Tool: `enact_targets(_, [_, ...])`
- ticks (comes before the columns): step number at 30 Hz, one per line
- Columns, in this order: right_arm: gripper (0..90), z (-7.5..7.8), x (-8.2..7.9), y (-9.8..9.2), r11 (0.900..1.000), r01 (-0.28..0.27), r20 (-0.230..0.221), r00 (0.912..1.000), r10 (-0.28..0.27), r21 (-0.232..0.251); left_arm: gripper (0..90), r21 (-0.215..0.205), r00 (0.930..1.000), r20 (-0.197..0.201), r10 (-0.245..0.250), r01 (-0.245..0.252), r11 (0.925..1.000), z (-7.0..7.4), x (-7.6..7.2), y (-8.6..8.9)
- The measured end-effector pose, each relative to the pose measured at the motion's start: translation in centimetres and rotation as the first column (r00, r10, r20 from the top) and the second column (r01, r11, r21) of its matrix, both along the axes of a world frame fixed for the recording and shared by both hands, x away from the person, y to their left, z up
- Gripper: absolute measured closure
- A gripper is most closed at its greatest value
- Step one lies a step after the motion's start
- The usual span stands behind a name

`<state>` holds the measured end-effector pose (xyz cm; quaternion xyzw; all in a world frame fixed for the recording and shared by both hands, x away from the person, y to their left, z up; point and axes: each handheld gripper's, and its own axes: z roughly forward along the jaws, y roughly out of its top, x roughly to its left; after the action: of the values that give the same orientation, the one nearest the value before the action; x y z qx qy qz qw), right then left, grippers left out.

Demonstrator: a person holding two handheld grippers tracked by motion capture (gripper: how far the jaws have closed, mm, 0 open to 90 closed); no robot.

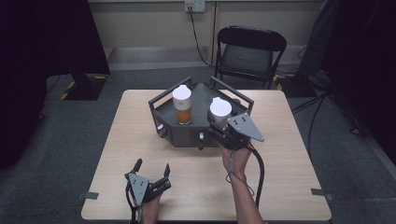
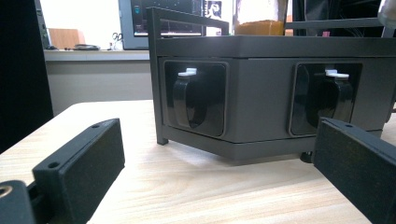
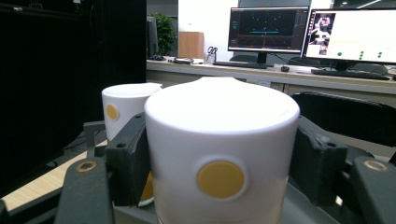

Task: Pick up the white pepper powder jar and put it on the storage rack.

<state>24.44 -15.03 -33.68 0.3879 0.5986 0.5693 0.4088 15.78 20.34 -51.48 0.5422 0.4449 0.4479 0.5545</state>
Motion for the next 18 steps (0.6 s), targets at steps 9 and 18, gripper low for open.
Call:
enact_targets(9, [30.1,0.3,1.7,1.1,1.000,0.020,0.025,0.9995,-0.020,-0.002,1.8,0.000,1.0000,0.000,0.000,0.000,1.0000,0.0,0.0,0.0])
enact_targets(18, [30.1,0.7,3.7,2.0,0.999,0.036,0.021,0.9991,-0.036,-0.001,1.8,0.001,1.0000,0.000,0.000,0.000,1.0000,0.0,0.0,0.0])
